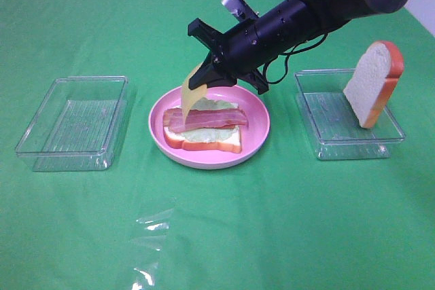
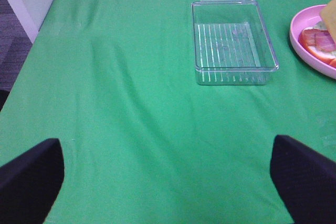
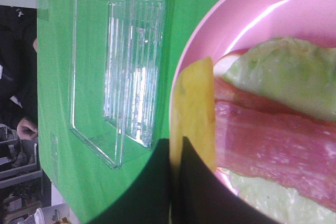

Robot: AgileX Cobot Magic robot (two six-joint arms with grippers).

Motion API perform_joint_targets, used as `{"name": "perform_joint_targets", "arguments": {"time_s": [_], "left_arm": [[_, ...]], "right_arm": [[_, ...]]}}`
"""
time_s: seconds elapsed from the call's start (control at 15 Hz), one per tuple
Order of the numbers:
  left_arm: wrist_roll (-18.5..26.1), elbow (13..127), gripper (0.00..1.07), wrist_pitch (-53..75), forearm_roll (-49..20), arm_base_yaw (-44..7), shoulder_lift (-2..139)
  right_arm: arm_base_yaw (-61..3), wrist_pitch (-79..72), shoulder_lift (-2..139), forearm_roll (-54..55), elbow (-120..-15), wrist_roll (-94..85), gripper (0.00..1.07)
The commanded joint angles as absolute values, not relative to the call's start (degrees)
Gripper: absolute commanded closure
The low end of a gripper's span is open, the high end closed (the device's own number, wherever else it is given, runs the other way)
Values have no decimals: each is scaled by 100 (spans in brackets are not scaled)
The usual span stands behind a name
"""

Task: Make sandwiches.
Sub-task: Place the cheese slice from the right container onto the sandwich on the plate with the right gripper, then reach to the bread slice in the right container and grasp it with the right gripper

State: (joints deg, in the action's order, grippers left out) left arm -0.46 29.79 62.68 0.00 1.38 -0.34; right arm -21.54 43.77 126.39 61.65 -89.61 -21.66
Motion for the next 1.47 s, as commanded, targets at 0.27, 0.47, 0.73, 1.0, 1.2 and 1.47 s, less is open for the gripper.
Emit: {"name": "perform_joint_targets", "arguments": {"time_s": [0.27,0.47,0.73,1.0,1.2,1.47], "left_arm": [[-46,2962,6,6176,0,138,-126],[-46,2962,6,6176,0,138,-126],[-46,2962,6,6176,0,138,-126],[-46,2962,6,6176,0,138,-126],[-46,2962,6,6176,0,138,-126],[-46,2962,6,6176,0,138,-126]], "right_arm": [[-2154,4555,12800,5976,-8995,-1868,107],[-2149,4572,12806,5901,-8995,-1862,107],[-2149,4521,12777,5621,-8995,-1759,56],[-2137,4629,12513,4738,-9104,-1713,22],[-2137,4853,12221,3547,-9236,-1003,22],[-2137,5798,11499,1083,-10073,458,22]]}}
